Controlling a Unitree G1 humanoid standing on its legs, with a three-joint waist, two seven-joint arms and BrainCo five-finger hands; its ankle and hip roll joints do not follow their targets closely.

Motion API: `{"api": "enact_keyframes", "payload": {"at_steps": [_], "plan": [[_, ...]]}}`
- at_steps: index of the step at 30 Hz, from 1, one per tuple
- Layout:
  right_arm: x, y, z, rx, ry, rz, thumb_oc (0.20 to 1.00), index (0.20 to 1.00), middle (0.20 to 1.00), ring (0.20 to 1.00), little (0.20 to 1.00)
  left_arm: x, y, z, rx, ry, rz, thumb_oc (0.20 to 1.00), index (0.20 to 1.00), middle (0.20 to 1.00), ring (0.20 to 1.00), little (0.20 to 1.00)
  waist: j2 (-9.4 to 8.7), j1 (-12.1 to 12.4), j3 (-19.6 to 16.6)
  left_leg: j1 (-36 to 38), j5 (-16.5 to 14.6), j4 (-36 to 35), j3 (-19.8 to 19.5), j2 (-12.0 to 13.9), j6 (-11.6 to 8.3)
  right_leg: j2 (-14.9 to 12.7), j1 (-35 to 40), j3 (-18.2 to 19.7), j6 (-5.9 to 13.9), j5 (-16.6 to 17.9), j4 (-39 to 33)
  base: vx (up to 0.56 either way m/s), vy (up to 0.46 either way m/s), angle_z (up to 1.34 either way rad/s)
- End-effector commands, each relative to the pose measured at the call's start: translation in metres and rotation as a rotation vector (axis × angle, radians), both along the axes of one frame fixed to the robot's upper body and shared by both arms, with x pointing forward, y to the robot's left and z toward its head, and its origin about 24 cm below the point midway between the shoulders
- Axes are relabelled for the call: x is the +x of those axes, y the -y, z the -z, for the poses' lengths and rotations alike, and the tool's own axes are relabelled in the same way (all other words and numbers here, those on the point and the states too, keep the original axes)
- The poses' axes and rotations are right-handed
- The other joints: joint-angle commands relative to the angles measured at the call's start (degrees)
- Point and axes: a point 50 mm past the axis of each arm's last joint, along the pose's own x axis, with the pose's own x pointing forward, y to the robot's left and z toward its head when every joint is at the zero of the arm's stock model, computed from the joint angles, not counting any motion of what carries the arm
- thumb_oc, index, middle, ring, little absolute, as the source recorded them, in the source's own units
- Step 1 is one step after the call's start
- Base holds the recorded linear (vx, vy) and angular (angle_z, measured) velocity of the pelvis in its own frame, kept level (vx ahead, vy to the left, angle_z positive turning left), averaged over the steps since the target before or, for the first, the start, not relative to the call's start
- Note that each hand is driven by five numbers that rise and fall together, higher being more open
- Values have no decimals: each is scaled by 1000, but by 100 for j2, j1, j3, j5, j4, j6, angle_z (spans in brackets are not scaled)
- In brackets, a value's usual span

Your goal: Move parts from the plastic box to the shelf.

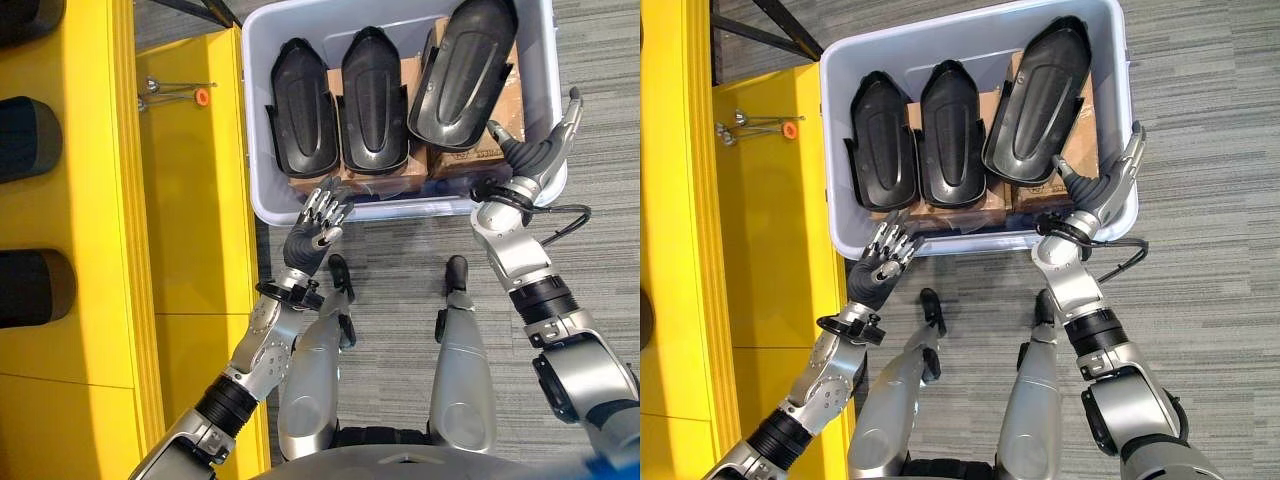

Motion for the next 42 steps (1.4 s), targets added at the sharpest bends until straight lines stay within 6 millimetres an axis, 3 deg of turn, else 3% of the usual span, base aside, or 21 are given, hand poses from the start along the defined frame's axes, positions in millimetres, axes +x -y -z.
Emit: {"api": "enact_keyframes", "payload": {"at_steps": [1, 8, 15, 22, 25, 32, 37, 42], "plan": [[1, 5, -38, -94, 134, 20, 1000, 1000, 1000, 1000, 1000, -5, 10, -23, -56, 107, 35, 1000, 1000, 1000, 1000, 1000, 376, 50, -83, -240, -459, 167, -600, -208, -62, 495, -104, -332, -577, -840, 774, 30, 0, 5], [2, 2, -44, -231, 147, 46, 1000, 1000, 1000, 1000, 1000, -5, 11, -19, -43, 88, 48, 1000, 1000, 1000, 1000, 1000, 414, 104, -83, -356, -458, 233, -626, -226, -49, 492, -246, -363, -601, -861, 891, 16, -5, 8], [-3, -1, -65, -446, 235, 72, 1000, 1000, 1000, 1000, 1000, -7, 7, -15, -40, 80, 58, 1000, 1000, 1000, 1000, 1000, 461, 139, -83, -397, -470, 299, -638, -252, -41, 465, -302, -375, -590, -876, 977, 4, 0, 0], [0, 4, -53, -346, 159, 85, 1000, 1000, 1000, 1000, 1000, -9, 4, -13, -40, 80, 61, 1000, 1000, 1000, 1000, 1000, 479, 152, -83, -467, -493, 362, -638, -263, -32, 455, -381, -355, -597, -884, 1030, 1, 0, 1], [4, 8, -39, -205, 119, 74, 1000, 1000, 1000, 1000, 1000, -9, 5, -12, -41, 81, 61, 1000, 1000, 1000, 1000, 1000, 495, 155, -83, -535, -501, 392, -635, -262, -19, 484, -453, -320, -622, -912, 1088, 0, 0, 0], [9, 15, -29, -63, 80, 65, 1000, 1000, 1000, 1000, 1000, -8, 8, -14, -23, 88, 71, 1000, 1000, 1000, 1000, 1000, 522, 198, -83, -730, -528, 528, -680, -293, 0, 518, -636, -309, -666, -969, 1268, -2, -16, 4], [18, 19, -15, 162, 24, -2, 1000, 1000, 1000, 1000, 1000, -8, 10, -15, 23, 99, 98, 1000, 1000, 1000, 1000, 1000, 518, 271, -83, -963, -554, 660, -736, -311, 9, 553, -848, -320, -698, -1009, 1419, -23, -36, 4], [20, 21, -18, 40, 13, 20, 1000, 1000, 1000, 1000, 1000, -9, 13, -20, 33, 126, 116, 1000, 1000, 1000, 1000, 1000, 540, 300, -83, -1102, -569, 749, -764, -301, 28, 562, -994, -300, -714, -1040, 1546, -5, 4, 2]]}}
